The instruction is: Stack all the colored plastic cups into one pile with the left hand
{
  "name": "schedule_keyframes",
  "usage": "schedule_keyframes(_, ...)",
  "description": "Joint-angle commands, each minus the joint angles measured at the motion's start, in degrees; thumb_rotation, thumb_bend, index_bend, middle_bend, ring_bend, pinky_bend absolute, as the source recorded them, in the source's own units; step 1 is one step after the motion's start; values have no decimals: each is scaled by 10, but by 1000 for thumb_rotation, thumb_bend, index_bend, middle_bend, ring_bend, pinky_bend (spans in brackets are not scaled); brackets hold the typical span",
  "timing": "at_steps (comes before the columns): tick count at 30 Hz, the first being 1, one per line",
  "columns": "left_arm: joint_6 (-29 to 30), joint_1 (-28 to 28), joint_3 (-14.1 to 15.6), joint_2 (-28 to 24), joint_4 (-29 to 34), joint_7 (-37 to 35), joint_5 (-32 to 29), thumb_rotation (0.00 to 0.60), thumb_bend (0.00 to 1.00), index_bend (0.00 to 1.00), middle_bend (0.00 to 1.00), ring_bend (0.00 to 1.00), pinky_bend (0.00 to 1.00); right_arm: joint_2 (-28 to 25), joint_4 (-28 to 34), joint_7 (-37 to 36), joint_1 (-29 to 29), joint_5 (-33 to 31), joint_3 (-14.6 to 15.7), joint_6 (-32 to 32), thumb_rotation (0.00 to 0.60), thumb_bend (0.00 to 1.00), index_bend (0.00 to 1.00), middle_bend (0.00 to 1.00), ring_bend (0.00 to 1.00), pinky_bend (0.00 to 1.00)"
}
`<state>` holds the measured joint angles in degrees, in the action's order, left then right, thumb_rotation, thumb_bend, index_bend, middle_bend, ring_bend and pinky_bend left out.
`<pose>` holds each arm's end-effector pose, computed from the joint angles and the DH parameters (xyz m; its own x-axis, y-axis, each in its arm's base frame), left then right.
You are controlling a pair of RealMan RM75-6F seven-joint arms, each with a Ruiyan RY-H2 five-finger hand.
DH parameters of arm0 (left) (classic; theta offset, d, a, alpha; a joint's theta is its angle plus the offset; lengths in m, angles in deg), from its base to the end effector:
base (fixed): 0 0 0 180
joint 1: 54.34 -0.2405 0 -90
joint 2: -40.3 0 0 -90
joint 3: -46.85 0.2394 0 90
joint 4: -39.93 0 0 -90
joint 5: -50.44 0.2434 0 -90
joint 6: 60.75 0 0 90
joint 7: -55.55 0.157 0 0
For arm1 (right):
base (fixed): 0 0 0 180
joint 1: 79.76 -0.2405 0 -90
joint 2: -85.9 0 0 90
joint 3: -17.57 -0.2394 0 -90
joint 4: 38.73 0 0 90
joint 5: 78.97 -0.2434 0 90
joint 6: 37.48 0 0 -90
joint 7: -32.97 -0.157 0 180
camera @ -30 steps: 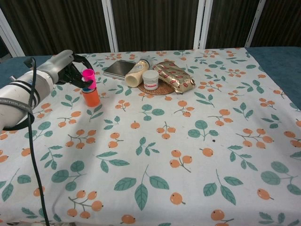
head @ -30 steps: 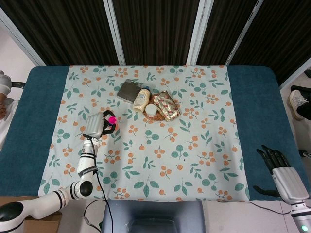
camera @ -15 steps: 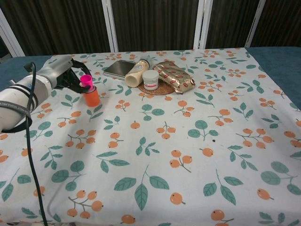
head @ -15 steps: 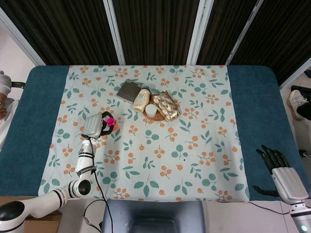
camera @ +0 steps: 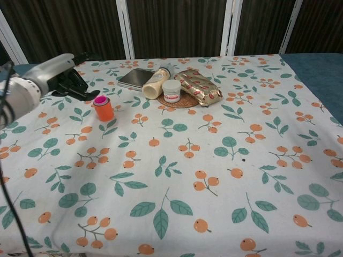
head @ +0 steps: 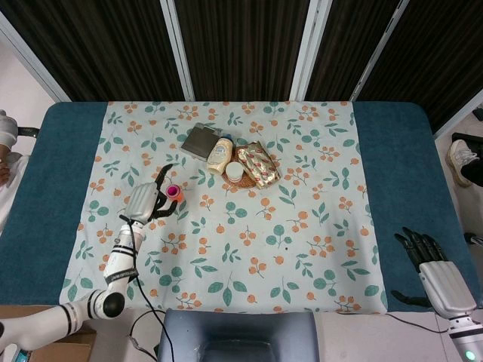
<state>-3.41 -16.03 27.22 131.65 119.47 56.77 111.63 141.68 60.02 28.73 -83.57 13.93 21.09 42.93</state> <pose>-0.1466 0.3880 -0.0221 0.0160 0.1940 0.9809 0.9901 -0.1399 0.0115 -0.3020 -0.1584 0.1210 0.3713 -0.2042 0.9058 -0.9285 -0.0862 0.3612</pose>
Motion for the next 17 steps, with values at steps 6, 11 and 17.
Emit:
schedule_keyframes(6, 274, -262, 275, -294, 127, -110, 431, 600, 373, 0, 0, 0, 78, 8, 8, 27, -1, 7, 8, -10, 600, 128, 0, 0, 0, 0)
schedule_keyframes(11, 372, -325, 287, -259, 53, -68, 461, 600, 378, 0, 0, 0, 24, 17, 6, 34, 0, 21, 8, 0, 600, 128, 0, 0, 0, 0)
schedule_keyframes(17, 334, -320, 287, -261, 59, -60, 438, 600, 378, 0, 0, 0, 21, 22, 2, 40, 2, 30, 13, 3, 600, 128, 0, 0, 0, 0)
